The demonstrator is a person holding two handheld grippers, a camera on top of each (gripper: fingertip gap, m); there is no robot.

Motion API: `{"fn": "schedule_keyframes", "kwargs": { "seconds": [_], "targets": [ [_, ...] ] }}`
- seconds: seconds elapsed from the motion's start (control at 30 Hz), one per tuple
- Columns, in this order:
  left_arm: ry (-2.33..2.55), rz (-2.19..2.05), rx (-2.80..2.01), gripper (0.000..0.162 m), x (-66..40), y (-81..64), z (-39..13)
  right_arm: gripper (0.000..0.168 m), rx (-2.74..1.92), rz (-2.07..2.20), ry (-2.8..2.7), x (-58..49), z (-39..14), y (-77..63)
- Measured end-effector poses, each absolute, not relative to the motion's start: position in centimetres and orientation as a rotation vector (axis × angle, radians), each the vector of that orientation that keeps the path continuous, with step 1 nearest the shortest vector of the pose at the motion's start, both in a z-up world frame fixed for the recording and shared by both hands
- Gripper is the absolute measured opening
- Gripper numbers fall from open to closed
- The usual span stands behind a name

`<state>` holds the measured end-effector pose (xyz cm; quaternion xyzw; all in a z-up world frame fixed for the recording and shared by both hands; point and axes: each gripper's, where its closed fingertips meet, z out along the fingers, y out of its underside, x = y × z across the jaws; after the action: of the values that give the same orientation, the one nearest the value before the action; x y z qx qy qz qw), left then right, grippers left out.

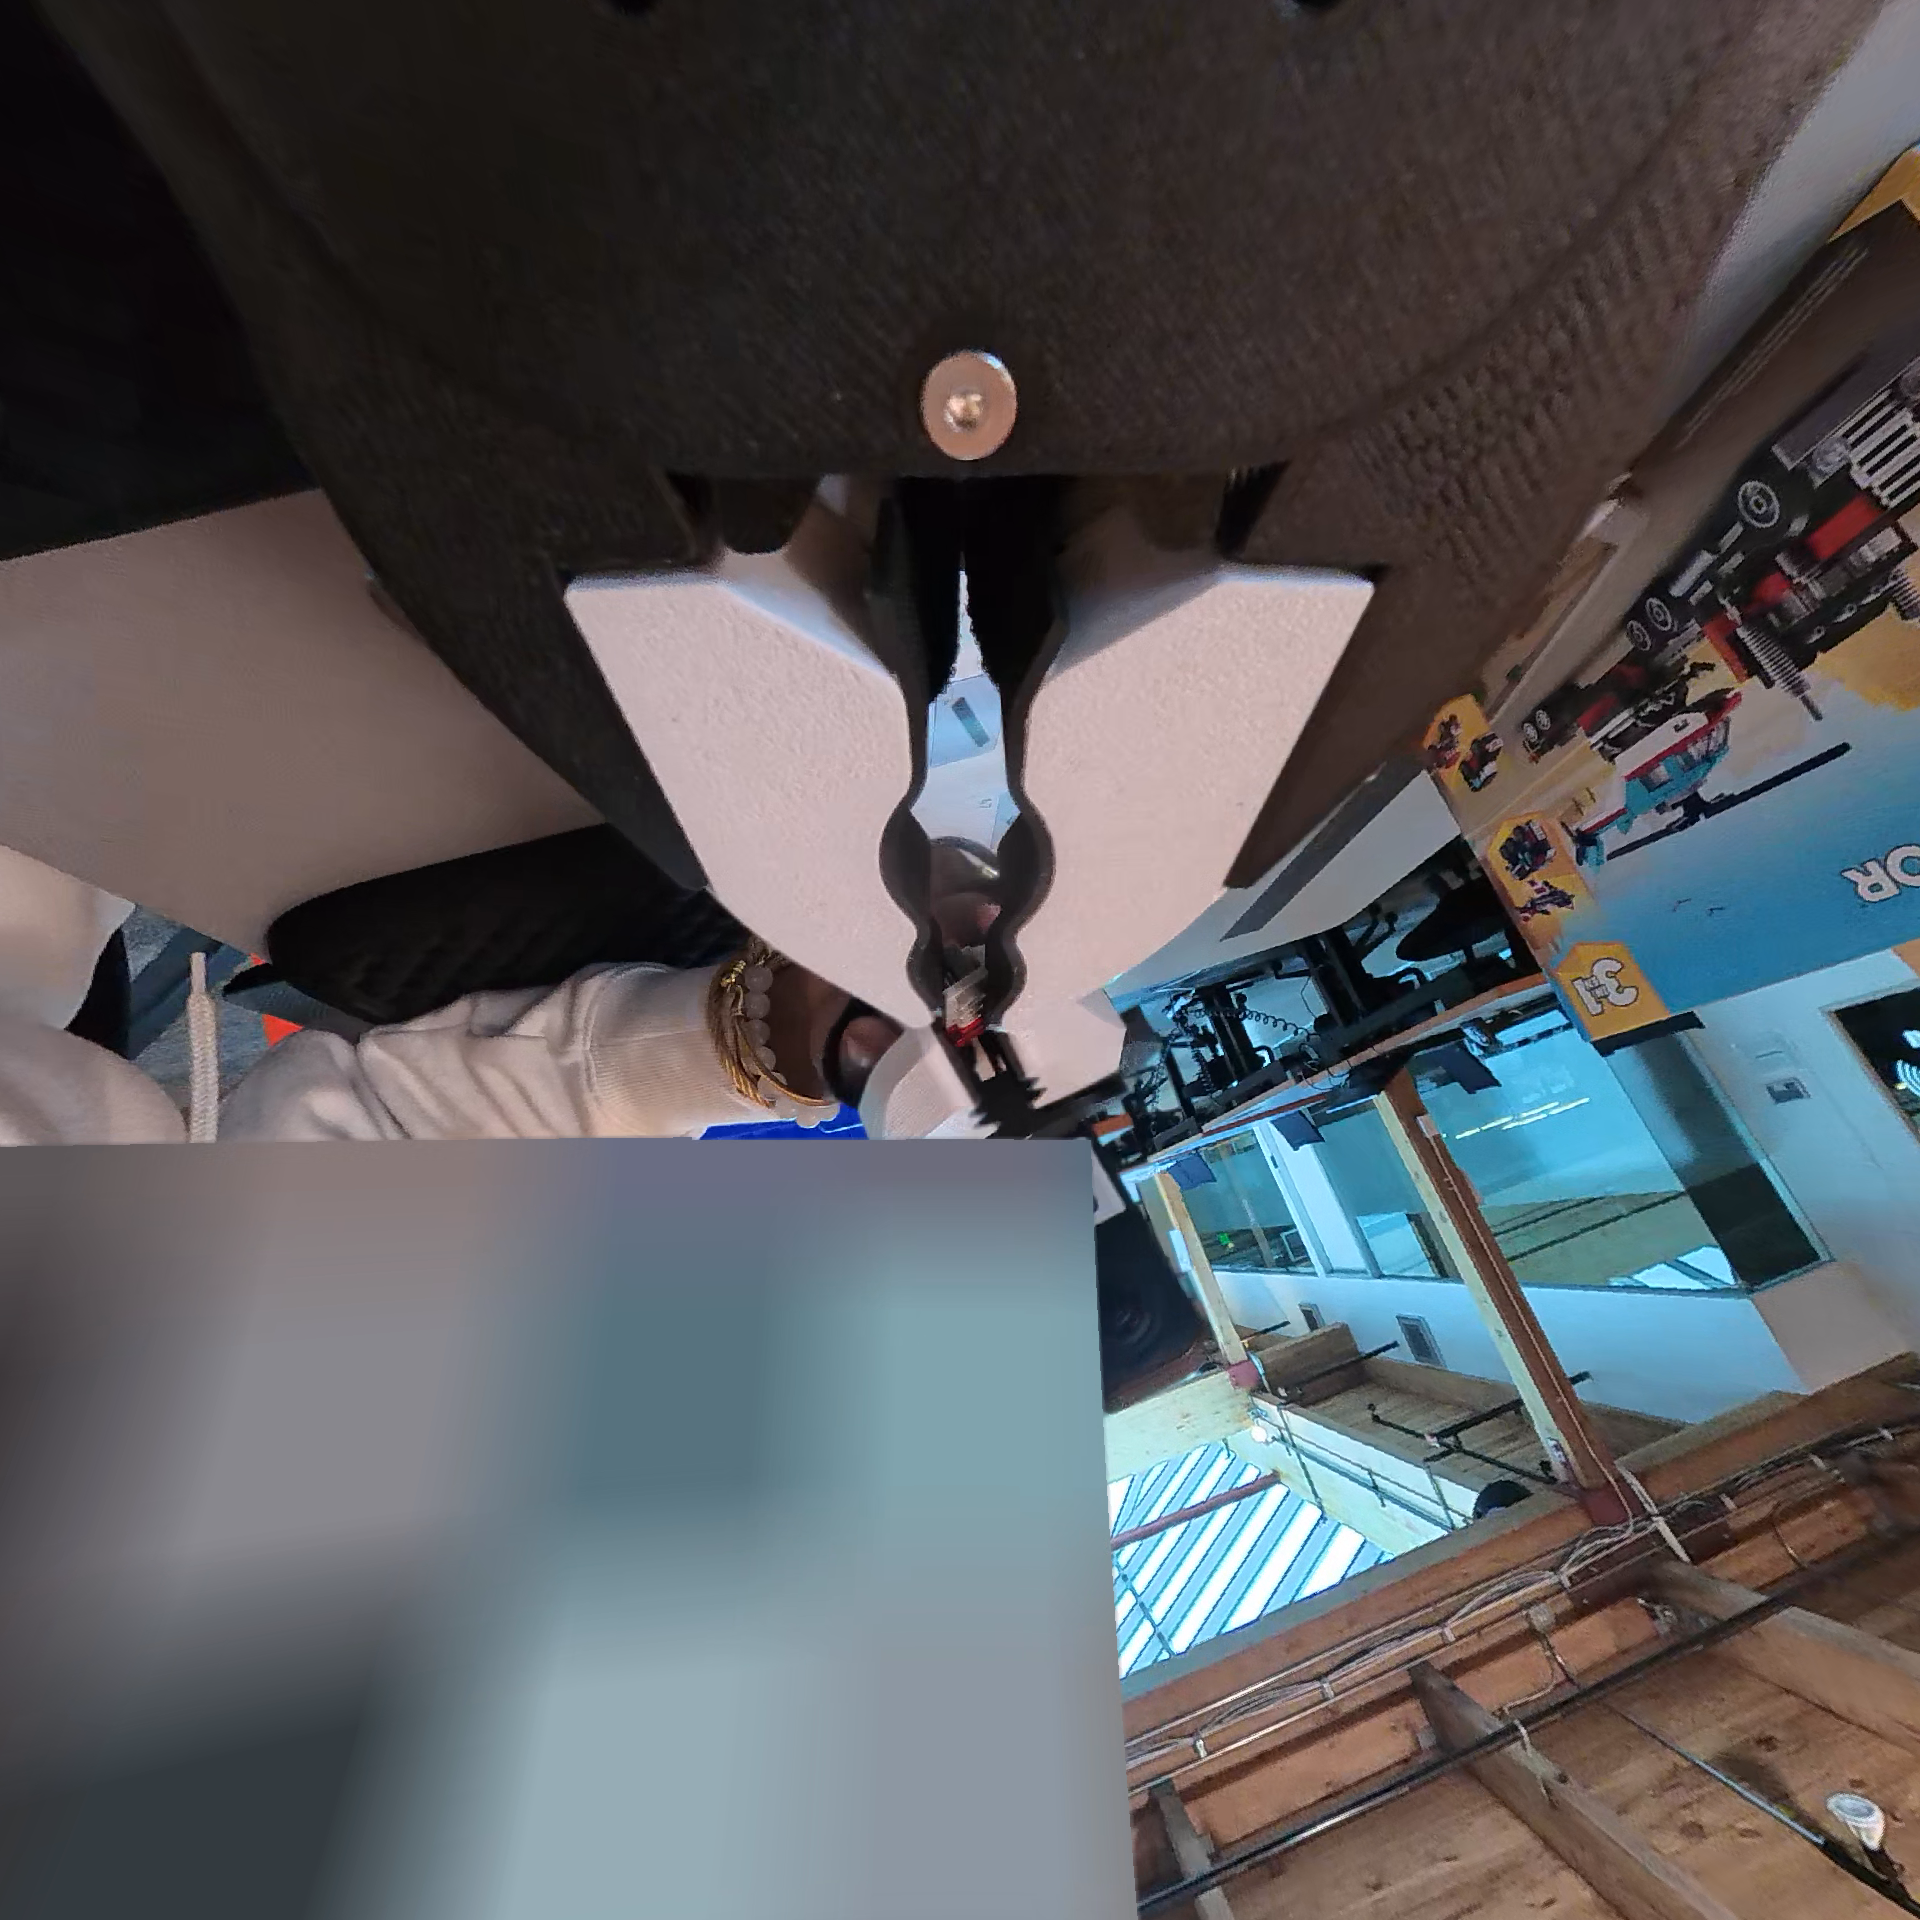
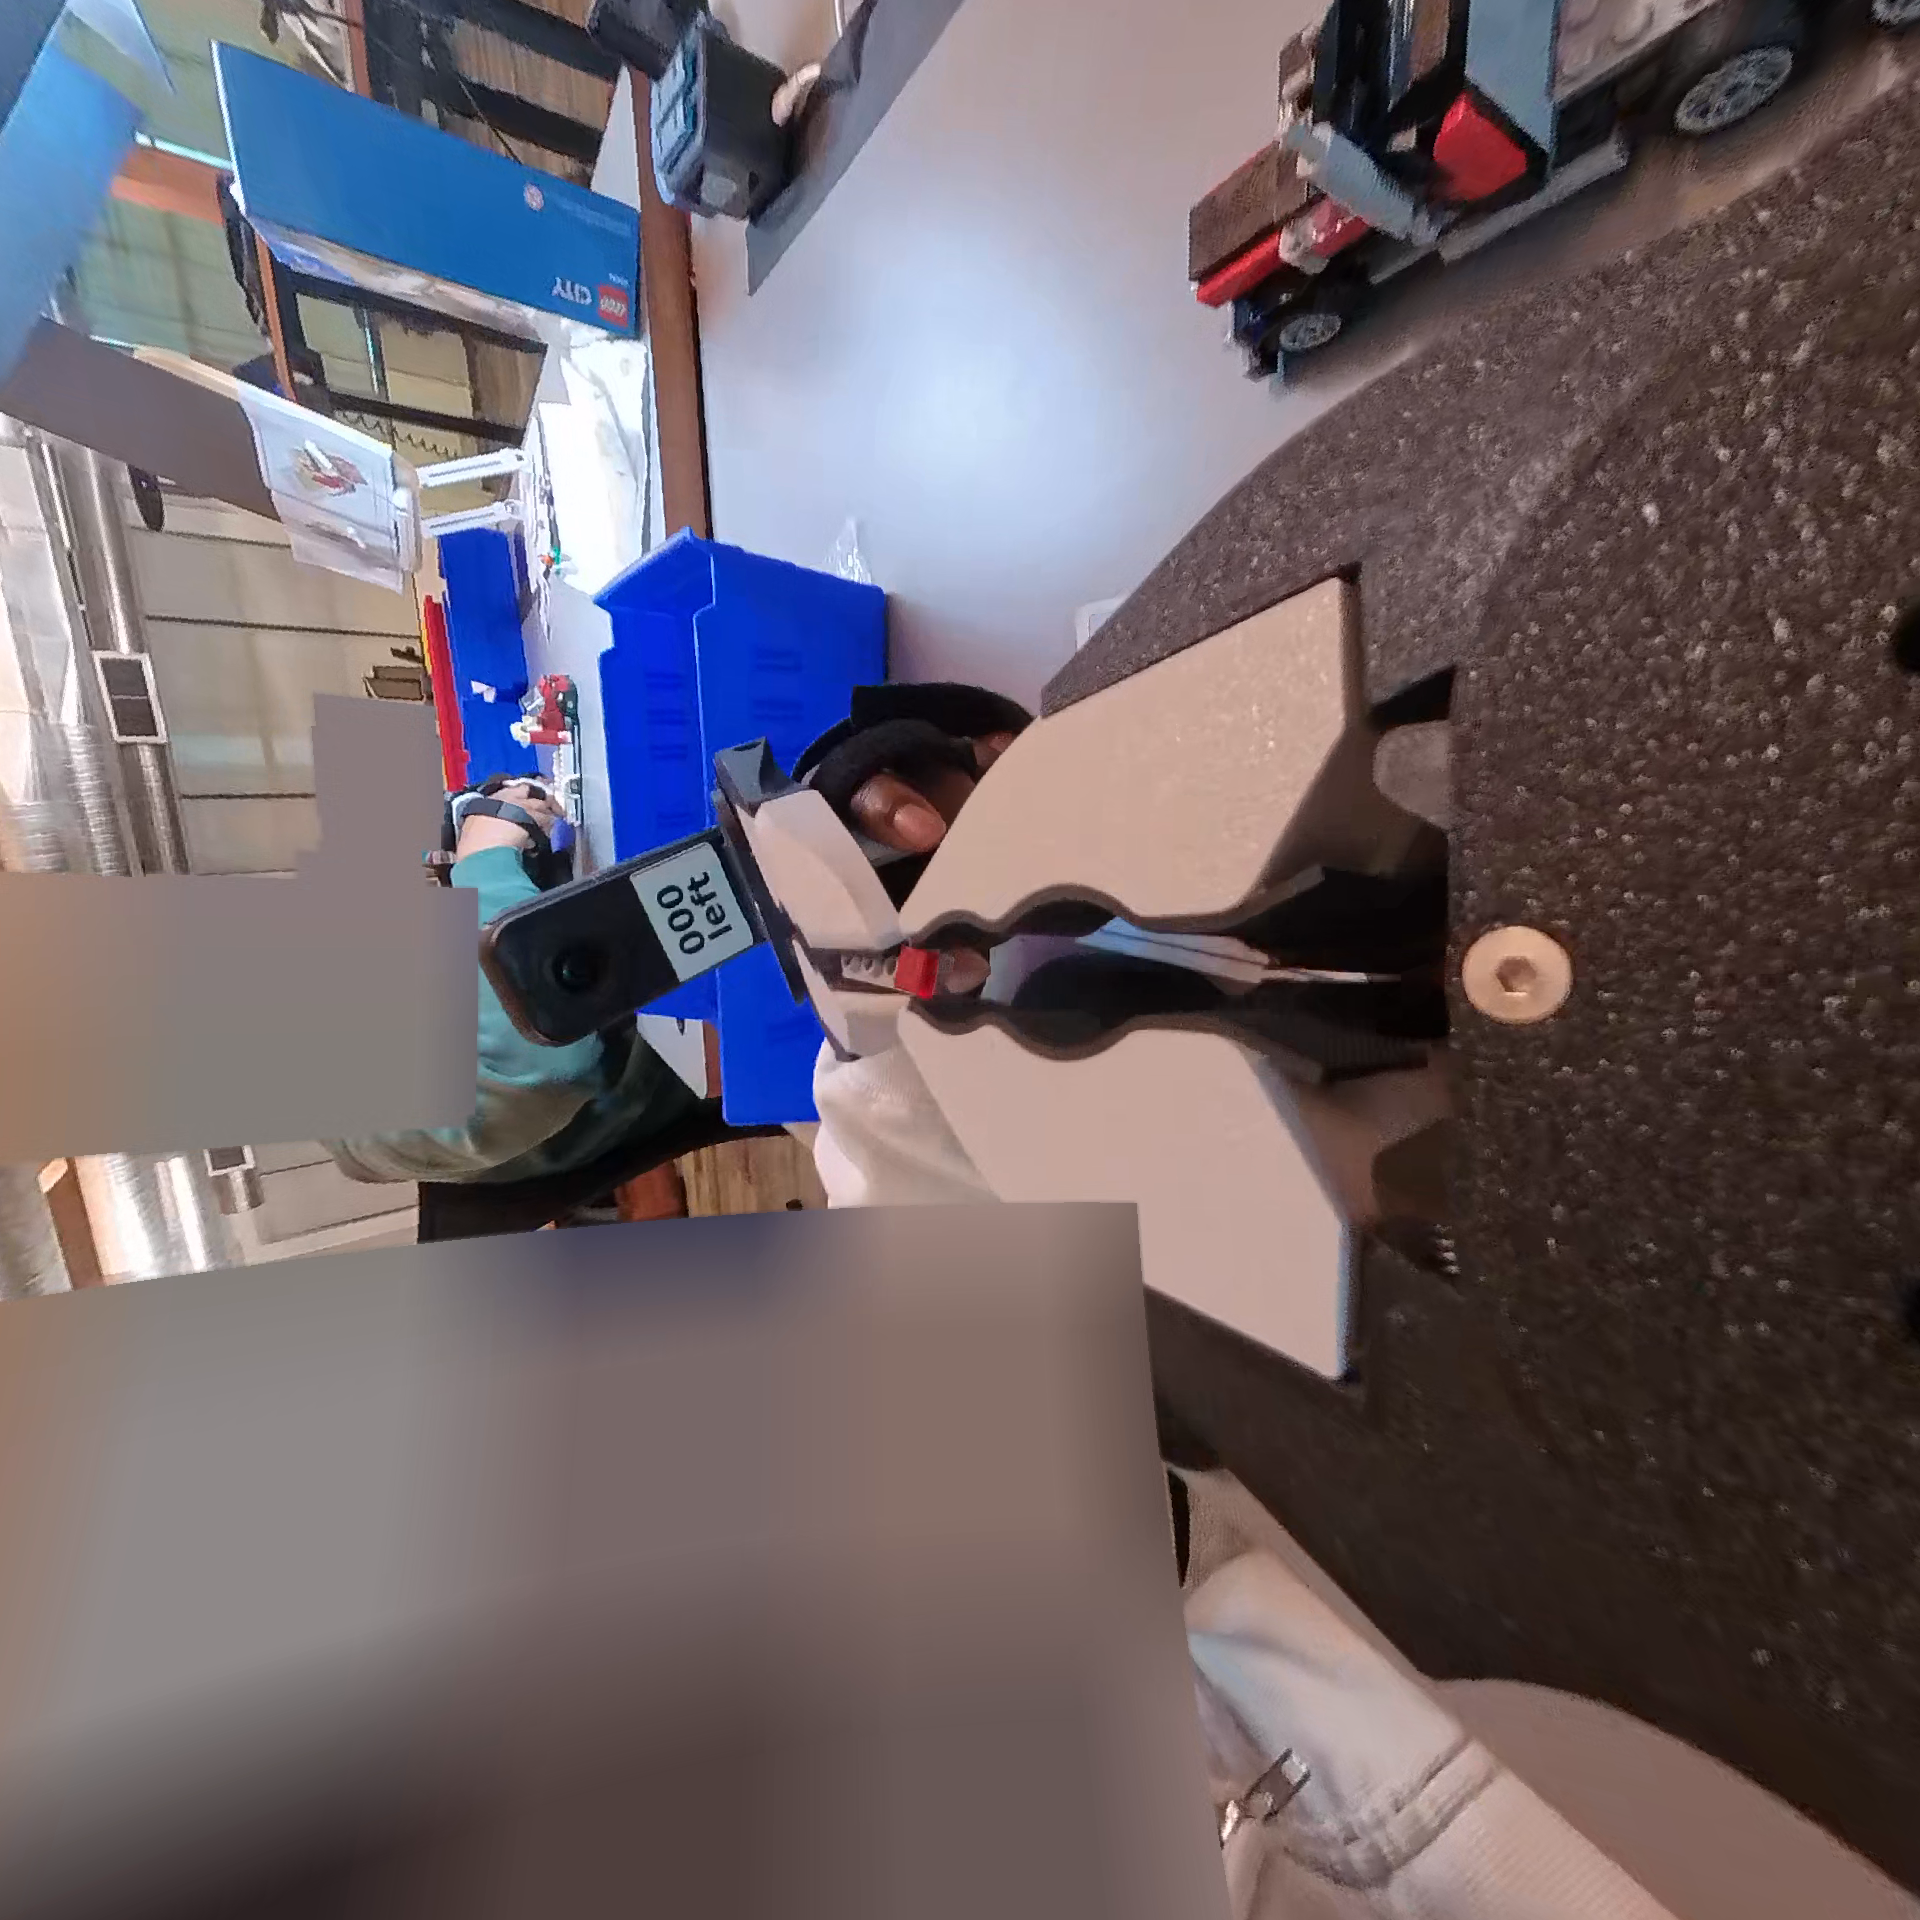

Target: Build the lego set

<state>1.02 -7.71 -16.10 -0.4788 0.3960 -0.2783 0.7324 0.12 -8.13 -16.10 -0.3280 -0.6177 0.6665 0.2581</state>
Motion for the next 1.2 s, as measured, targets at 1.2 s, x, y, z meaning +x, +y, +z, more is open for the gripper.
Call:
{"fn": "schedule_keyframes", "kwargs": {
  "seconds": [1.2],
  "targets": [
    [0.638,-0.781,-1.303,0.029,-4.1,-6.0,-17.4,0.008,-0.671,1.231,-1.720,-0.2,-19.4,-4.7]
  ]
}}
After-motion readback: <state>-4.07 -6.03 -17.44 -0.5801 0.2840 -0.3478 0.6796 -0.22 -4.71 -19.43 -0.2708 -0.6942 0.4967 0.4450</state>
